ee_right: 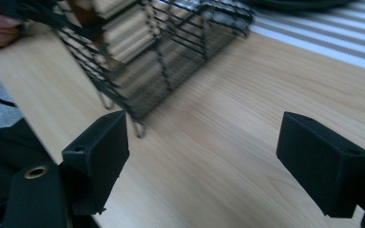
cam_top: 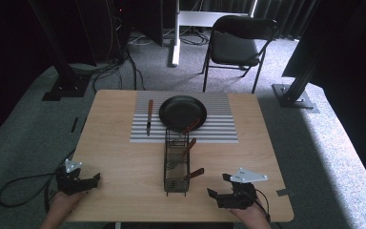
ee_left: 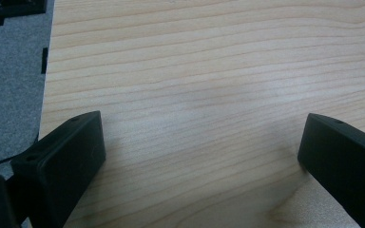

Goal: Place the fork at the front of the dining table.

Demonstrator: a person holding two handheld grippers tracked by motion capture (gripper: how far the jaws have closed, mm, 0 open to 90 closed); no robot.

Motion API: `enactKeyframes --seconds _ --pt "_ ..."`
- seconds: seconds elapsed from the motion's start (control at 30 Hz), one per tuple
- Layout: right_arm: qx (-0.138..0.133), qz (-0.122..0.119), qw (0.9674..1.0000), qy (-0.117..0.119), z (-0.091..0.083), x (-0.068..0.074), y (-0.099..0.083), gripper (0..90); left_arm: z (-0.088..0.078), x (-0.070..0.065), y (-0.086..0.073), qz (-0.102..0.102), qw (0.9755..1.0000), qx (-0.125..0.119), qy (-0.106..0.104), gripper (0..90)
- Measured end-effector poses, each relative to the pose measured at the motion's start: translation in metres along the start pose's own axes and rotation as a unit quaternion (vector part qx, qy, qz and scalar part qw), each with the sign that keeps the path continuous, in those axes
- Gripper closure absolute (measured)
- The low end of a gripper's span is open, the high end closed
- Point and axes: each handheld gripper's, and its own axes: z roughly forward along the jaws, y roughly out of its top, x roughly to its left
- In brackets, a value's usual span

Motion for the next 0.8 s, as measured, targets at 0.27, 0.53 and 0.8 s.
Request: enactKeyframes --seconds 0.27,0.53,0.8 --pt "-0.017 -0.009 0.9996 0.023 -0.003 0.026 0.019 19.6 0.0 0.0 0.0 0.0 1.0 0.0 0.0 1.7" --pt "-0.031 -0.012 0.999 0.029 -0.002 0.044 0.035 24.8 0.0 0.0 0.0 0.0 1.0 0.0 0.0 1.7" --pt "-0.042 0.029 0.9985 0.021 0.005 0.051 0.044 36.6 0.0 0.0 0.0 0.0 1.0 0.0 0.0 1.6"
